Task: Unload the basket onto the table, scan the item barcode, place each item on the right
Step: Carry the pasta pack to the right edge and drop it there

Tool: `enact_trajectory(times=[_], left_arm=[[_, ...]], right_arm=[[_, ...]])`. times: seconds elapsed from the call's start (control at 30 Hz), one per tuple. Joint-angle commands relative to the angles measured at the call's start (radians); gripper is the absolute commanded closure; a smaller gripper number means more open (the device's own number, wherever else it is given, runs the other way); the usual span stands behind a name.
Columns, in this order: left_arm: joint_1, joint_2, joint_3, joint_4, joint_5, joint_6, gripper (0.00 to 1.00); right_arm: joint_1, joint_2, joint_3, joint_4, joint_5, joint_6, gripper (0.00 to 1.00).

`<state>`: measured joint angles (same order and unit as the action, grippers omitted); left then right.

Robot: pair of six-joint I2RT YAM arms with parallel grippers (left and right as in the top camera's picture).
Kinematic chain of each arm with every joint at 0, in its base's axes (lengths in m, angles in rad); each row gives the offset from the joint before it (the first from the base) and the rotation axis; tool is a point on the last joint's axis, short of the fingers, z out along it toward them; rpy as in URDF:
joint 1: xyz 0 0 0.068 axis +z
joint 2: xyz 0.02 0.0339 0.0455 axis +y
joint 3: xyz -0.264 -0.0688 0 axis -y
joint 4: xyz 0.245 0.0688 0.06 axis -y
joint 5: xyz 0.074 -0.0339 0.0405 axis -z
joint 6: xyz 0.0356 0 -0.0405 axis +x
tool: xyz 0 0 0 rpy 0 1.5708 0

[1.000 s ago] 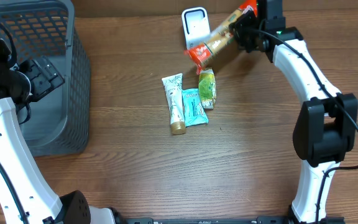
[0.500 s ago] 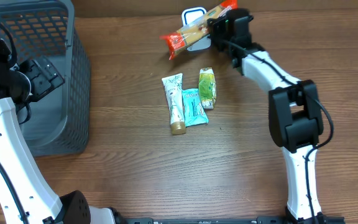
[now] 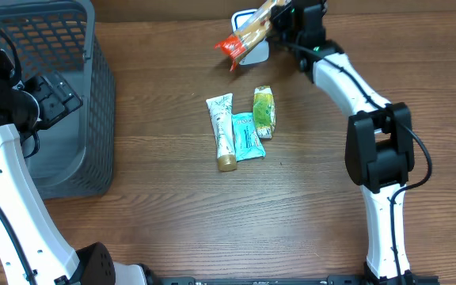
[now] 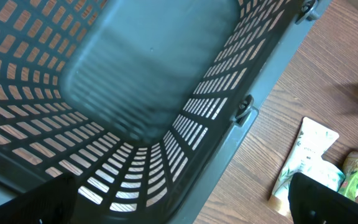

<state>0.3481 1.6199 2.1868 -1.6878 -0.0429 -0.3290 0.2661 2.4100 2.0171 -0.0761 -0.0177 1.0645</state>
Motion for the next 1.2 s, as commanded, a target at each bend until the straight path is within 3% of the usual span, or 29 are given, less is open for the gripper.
enact_trajectory(times=[0.0,0.3,0.47,0.63,0.87,1.1,1.17], left_arm=[[-0.002,0.003,0.006,-0.001,-0.012,0.019,0.0],[-0.002,0.003,0.006,-0.002,-0.013,0.019,0.0],[-0.002,0.003,0.006,-0.002,-0.012,0.019,0.0],[-0.002,0.003,0.006,-0.002,-0.013,0.019,0.0],[-0.002,0.003,0.006,-0.002,-0.012,0.019,0.0],[-0.002,0.003,0.006,-0.002,-0.012,0.019,0.0],[-0.002,0.003,0.006,-0.002,-0.013,0.019,0.0]], right_arm=[[-0.058,-0.106,0.153,-0.018,0.017,-0.044,0.96],[-0.235,-0.273,0.171,-0.287,0.017,-0.046,0.96],[-0.488,-0.333,0.171,-0.665,0.004,-0.048,0.96],[-0.696,-0.33,0.142,-0.882,0.0,-0.153,0.96],[-0.919,-0.322,0.031,-0.908,0.017,-0.329,0.96],[-1.037,-0.321,-0.125,-0.78,0.017,-0.341,0.96],[-1.059,-0.321,-0.168,-0.736,0.017,-0.341,0.92]])
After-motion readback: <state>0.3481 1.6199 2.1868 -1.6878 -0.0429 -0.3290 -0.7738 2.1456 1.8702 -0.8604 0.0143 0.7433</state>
